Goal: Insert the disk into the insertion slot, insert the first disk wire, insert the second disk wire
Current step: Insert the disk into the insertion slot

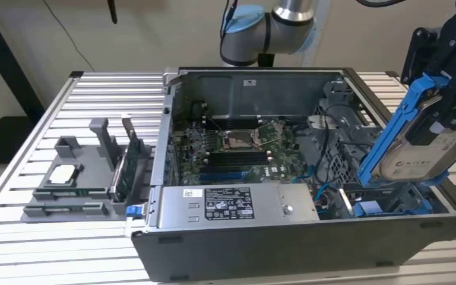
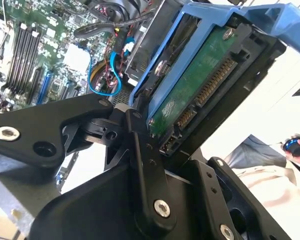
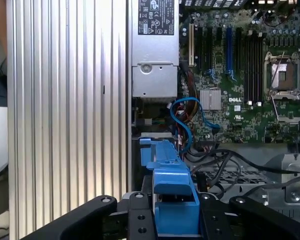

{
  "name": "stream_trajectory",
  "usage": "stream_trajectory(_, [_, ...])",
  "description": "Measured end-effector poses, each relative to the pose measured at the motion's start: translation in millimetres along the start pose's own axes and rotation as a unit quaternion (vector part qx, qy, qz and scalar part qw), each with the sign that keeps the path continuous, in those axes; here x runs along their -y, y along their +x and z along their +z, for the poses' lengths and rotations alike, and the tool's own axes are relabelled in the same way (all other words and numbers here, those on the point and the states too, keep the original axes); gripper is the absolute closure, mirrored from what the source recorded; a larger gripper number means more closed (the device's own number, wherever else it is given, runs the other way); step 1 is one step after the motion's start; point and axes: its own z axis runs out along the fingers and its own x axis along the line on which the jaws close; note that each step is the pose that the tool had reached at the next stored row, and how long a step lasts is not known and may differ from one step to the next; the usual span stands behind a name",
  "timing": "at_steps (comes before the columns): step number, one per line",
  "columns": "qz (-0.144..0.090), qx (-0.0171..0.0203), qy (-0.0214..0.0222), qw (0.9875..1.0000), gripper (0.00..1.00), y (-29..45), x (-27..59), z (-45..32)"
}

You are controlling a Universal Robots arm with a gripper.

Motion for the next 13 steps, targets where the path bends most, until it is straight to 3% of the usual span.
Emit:
stream_trajectory(5, [0.000, 0.0000, -0.0001, 1.0000, 0.67, 0.0, 0.1, 3.2])
stream_trajectory(13, [0.000, -0.0001, -0.0013, 1.0000, 0.67, -0.1, 0.9, 16.2])
